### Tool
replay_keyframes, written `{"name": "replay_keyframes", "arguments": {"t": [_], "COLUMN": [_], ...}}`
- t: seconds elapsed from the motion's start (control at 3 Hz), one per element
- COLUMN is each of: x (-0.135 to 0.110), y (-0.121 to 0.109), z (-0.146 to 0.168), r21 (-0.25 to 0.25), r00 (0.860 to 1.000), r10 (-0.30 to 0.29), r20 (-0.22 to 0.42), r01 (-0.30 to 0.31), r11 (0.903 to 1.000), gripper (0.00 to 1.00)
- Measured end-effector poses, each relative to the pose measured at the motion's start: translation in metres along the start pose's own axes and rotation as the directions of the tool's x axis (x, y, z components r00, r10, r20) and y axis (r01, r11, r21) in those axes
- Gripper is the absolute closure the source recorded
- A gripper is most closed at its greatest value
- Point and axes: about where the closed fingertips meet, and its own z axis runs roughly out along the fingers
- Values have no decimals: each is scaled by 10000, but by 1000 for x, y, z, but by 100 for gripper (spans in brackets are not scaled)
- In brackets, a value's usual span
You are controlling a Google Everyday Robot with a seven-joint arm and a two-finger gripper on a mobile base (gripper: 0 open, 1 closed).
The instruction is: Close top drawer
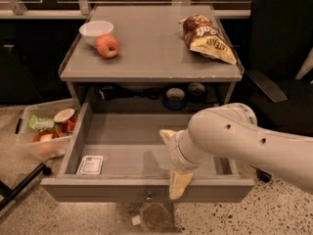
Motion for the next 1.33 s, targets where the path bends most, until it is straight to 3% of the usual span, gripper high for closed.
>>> {"name": "replay_keyframes", "arguments": {"t": [0.33, 0.67, 1.33], "x": [0, 4, 8], "y": [-3, -10, -43], "z": [23, 34, 28], "r21": [-199, -92, 799], "r00": [9999, 9995, 9957], "r10": [26, 302, 920], "r20": [-100, -133, -55], "r01": [-28, -303, -912], "r11": [9998, 9995, 9926], "gripper": [0, 0, 42]}}
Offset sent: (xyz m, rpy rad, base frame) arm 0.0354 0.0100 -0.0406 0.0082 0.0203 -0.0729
